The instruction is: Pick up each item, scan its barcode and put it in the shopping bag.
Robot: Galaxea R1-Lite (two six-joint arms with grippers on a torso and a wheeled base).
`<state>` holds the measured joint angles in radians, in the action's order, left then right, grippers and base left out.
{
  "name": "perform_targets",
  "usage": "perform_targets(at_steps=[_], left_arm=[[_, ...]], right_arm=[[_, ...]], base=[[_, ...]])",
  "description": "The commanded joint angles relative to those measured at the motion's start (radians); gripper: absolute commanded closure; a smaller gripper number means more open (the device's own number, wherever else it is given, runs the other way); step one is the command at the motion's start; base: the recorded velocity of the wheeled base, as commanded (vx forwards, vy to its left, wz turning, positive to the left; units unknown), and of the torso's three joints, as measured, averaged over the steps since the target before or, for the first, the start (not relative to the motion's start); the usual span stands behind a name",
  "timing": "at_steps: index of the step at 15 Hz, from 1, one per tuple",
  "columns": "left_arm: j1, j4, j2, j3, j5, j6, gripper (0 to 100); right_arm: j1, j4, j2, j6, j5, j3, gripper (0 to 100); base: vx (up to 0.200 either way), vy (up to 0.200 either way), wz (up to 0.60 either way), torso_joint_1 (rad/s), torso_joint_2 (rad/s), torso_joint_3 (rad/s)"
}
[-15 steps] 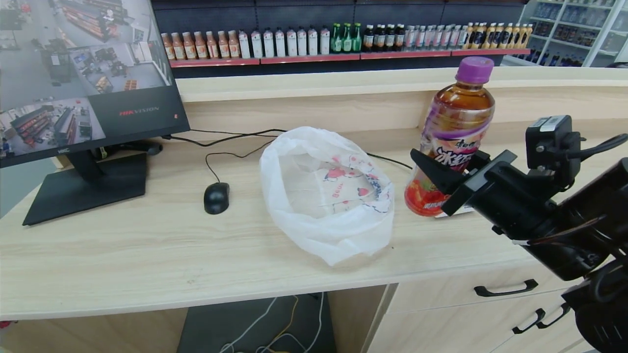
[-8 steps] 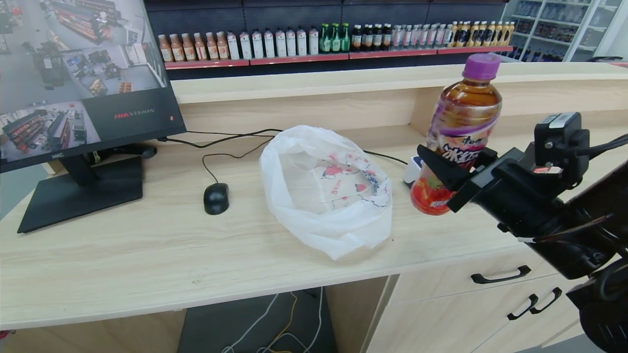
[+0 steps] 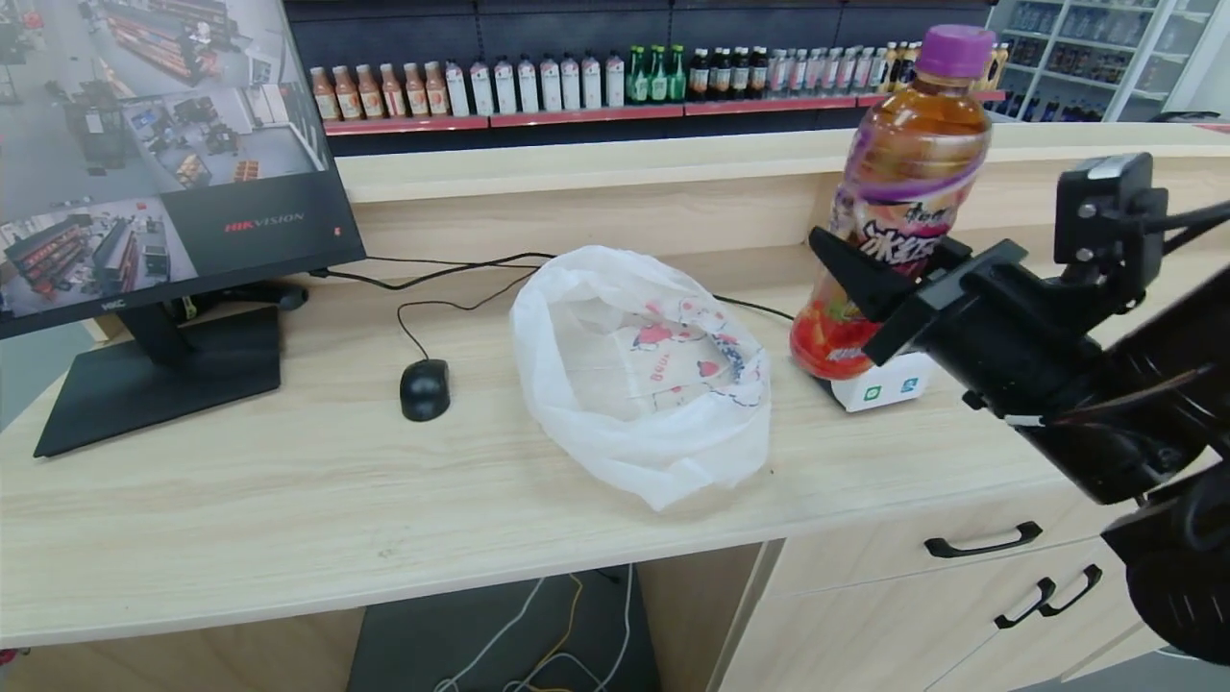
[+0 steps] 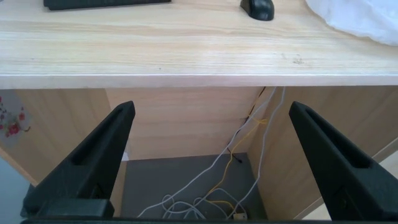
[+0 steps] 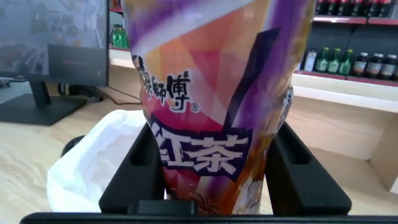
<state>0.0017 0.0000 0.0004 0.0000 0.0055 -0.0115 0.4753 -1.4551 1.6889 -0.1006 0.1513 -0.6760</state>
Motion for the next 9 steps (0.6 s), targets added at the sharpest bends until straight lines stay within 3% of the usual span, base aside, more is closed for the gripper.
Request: perform_targets(at_steps=[1, 3, 9], left_arm=[[0.0, 0.0, 0.0, 0.0, 0.001, -0.001, 0], [0.0, 0.0, 0.0, 0.0, 0.001, -0.001, 0], [0.0, 0.0, 0.0, 0.0, 0.001, -0.001, 0]], right_arm=[[0.088, 0.099, 0.037, 0.027, -0.081, -0.125, 100], [0.126, 0.14, 0.1, 0.044, -0.139, -0.22, 100], [0.134, 0.144, 0.282, 0.062, -0.142, -0.413, 100]], base=[[0.0, 0.0, 0.0, 0.0, 0.0, 0.0], [0.0, 0.0, 0.0, 0.0, 0.0, 0.0], [0.0, 0.0, 0.0, 0.0, 0.0, 0.0]])
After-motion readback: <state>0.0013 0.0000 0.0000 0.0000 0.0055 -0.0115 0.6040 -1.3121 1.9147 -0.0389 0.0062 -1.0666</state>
